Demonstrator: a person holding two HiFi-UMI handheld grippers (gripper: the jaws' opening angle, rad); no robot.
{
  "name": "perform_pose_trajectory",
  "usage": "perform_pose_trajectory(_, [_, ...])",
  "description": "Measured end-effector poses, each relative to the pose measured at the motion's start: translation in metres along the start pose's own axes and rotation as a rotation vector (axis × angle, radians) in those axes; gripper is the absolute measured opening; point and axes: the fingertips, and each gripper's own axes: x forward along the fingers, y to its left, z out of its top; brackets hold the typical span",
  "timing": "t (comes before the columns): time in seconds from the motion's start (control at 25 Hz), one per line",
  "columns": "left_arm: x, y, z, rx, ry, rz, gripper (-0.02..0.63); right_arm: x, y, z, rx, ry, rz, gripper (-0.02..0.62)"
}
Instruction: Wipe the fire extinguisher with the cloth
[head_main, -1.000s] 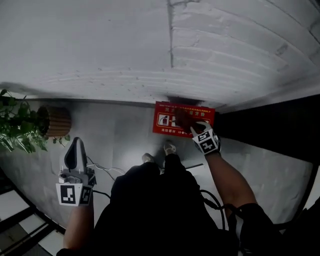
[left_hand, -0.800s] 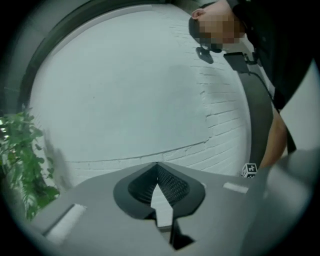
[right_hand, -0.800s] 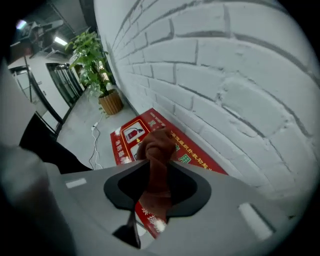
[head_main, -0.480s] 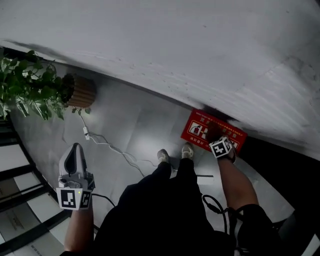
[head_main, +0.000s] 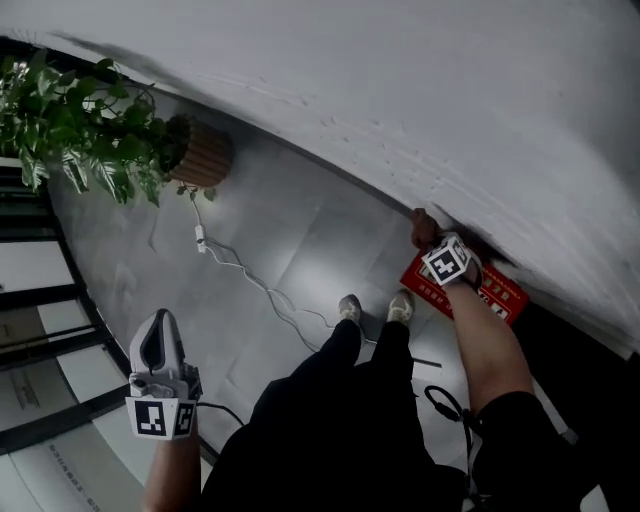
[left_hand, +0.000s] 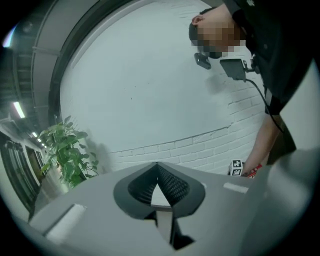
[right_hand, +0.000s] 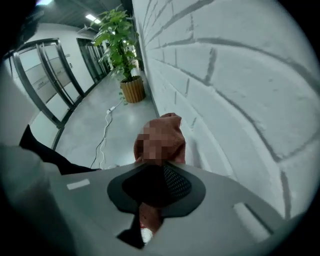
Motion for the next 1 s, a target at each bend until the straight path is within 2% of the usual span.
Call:
perform_pose_trajectory(0.08, [-0.009,-0.003,-0.002,0.013,0.016,0.004,0.0,0.007,0.002,-0.004,0.021,0.042,0.036,0.048])
perform_pose_trajectory(0.2, [-0.015,-0.002,-0.008,-0.033,0.033,0.013,0.0,0.002,0.002,-0.008,0.039,0.013,0.035,0.046])
perform_pose_trajectory(0.28, [-0.008,-0.007,-0.007,-0.024,0.026,-0.011,0.0,-0.006,-0.002,-0.023,0.076,0.006,0.028,0.044])
perform_pose_trajectory(0.44, [0.02,-0.044,0.011,0.042,-0.023,-0.144,0.0,-0.029,-0.02,-0.073,0.154,0.02,0.002,0.044])
perform_pose_trajectory(0.6, [0.052,-0.069,0.023,0.056,-0.056,-0.263,0.0,-0.058,-0.035,-0.139,0.3,0.046,-0.034,0.044])
perform_pose_trajectory(0.72, [0.067,-0.084,0.027,0.058,-0.063,-0.319,0.0,-0.082,-0.048,-0.183,0.406,0.057,-0.072,0.044])
perform_pose_trajectory(0.88, [0.078,-0.101,0.029,0.064,-0.077,-0.385,0.0,-0.116,-0.074,-0.242,0.518,0.048,-0.187,0.044])
perform_pose_trajectory(1.0, [0.083,-0.103,0.026,0.047,-0.08,-0.391,0.0,-0.131,-0.068,-0.29,0.626,0.115,-0.19,0.044])
